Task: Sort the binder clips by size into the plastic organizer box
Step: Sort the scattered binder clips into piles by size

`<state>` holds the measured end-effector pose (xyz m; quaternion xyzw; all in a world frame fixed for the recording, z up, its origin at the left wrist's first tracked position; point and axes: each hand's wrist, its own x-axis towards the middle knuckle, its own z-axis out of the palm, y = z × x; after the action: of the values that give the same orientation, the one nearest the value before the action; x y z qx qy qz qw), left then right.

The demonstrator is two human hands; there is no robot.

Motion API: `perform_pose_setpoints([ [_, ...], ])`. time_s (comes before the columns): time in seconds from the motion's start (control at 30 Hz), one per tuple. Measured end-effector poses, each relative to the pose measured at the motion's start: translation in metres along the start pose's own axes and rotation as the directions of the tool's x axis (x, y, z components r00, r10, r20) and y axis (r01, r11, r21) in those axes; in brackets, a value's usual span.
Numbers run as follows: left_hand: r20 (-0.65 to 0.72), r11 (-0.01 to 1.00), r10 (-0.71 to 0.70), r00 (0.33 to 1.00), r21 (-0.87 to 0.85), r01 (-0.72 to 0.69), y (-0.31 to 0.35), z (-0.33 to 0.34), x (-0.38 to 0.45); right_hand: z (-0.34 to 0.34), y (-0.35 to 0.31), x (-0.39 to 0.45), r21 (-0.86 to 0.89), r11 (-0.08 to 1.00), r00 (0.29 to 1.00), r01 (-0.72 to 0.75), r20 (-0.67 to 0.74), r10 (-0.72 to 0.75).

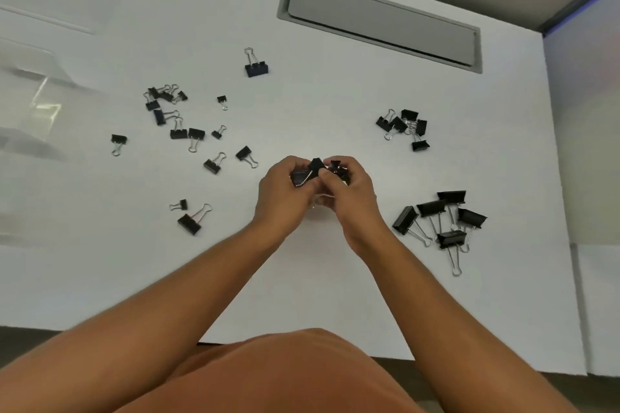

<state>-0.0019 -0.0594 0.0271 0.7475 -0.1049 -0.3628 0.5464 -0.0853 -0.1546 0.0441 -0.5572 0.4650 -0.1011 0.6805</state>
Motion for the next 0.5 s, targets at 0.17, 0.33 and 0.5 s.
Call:
perform_pose_setpoints([
  [0.17,-0.120,0.978,0.141,0.983,0.168,-0.120,0.009,0.034,0.062,-0.018,-0.010,0.070,-0.429,0.861,0.952,0.272,-0.013,-0.307],
  [0.33,-0.143,0.840,0.319,0.937,0.501,-0.210,0.005,0.051,0.095,-0.024,-0.004,0.115,-0.629,0.682,0.906,0.372,0.087,-0.414],
  [0.5,-0.167,0.788,0.347,0.923,0.585,-0.191,-0.007,0.051,0.086,-0.034,0.007,0.107,-0.614,0.690,0.901,0.383,0.083,-0.426],
])
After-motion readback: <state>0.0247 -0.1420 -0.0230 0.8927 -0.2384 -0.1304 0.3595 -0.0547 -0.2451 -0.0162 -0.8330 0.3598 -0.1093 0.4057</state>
